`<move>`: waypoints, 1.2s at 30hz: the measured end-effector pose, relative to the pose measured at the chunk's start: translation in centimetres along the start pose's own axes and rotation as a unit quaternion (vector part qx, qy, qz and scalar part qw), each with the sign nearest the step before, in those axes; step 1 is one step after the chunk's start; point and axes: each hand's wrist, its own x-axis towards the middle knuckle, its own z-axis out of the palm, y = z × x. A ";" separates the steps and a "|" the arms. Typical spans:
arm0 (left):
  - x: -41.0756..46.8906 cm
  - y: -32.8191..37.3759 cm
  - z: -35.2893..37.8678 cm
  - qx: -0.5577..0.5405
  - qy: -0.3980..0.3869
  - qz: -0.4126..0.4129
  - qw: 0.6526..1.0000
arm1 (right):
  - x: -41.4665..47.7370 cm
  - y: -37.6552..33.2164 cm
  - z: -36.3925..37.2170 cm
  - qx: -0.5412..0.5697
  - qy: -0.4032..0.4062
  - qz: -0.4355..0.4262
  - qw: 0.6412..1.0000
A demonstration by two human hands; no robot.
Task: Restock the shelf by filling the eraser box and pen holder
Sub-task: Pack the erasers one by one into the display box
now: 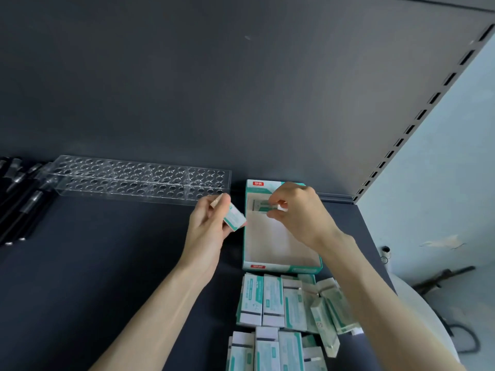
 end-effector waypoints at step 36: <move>-0.8 -0.5 -0.2 0.112 -0.083 0.115 0.983 | -2.6 -1.4 -2.4 0.427 -0.030 0.080 0.900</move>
